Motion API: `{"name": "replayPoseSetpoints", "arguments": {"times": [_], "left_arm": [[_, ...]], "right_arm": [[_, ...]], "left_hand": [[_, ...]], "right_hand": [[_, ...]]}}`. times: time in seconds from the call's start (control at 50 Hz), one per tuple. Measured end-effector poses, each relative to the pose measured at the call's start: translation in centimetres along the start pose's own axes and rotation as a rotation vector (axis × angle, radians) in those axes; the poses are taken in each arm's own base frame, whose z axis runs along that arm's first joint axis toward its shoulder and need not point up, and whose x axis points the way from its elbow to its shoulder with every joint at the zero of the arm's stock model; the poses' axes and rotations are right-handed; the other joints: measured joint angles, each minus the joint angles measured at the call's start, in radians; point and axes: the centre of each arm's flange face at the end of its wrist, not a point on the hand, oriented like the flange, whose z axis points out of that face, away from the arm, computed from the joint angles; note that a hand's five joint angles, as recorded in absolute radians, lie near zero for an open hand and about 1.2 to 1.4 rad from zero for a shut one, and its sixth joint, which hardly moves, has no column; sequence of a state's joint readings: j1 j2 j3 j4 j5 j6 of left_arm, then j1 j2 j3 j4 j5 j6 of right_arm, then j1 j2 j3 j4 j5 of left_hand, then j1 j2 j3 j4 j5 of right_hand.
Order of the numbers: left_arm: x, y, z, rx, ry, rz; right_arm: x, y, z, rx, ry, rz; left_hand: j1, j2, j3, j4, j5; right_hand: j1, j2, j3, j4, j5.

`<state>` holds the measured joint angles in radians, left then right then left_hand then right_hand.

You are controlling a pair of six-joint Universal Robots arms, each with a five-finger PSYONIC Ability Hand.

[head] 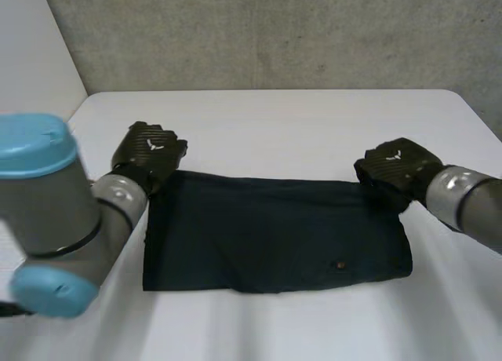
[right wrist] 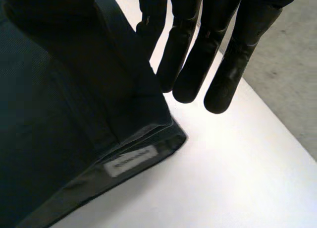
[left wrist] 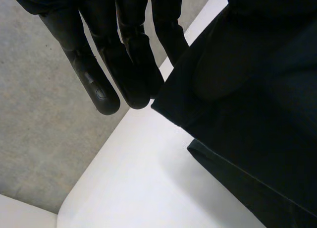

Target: Fold the shorts.

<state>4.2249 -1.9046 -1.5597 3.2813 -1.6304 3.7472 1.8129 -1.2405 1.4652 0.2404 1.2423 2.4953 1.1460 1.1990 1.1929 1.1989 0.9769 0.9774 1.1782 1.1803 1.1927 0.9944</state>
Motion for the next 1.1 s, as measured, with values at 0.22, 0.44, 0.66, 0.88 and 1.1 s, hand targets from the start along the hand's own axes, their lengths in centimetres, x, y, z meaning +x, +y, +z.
{"name": "replayPoseSetpoints", "arguments": {"times": [0.22, 0.44, 0.66, 0.88, 1.1], "left_arm": [[2.5, 4.3, 7.5, -0.066, 0.002, 0.106], [2.7, 6.3, 11.9, -0.011, -0.097, 0.143], [3.6, 4.1, 11.4, 0.108, -0.134, 0.124], [0.6, 0.3, 4.3, 0.100, -0.107, -0.035], [2.6, 4.5, -1.0, -0.148, 0.039, -0.195]], "right_arm": [[-0.5, 0.7, 6.8, 0.125, 0.120, -0.070], [-1.2, 3.3, 11.8, 0.150, 0.201, -0.143], [1.4, 0.8, 11.9, 0.236, 0.397, -0.178], [2.1, -3.3, 3.6, 0.243, 0.335, 0.032], [-2.5, 3.8, 0.2, -0.013, 0.051, 0.211]], "left_hand": [[0.000, 0.000, 0.000, 0.000, 0.000], [0.000, 0.000, 0.000, 0.000, 0.000], [-0.955, -0.992, -0.977, -0.994, -0.930], [-0.955, -0.994, -0.977, -0.994, -0.930], [-0.951, -0.993, -0.977, -0.992, -0.930]], "right_hand": [[0.000, 0.000, 0.000, 0.000, 0.000], [0.000, 0.000, 0.000, 0.000, 0.000], [-0.768, -0.952, -0.966, -0.952, -0.922], [-0.768, -0.952, -0.967, -0.952, -0.922], [-0.677, -0.839, -0.825, -0.841, -0.824]]}}
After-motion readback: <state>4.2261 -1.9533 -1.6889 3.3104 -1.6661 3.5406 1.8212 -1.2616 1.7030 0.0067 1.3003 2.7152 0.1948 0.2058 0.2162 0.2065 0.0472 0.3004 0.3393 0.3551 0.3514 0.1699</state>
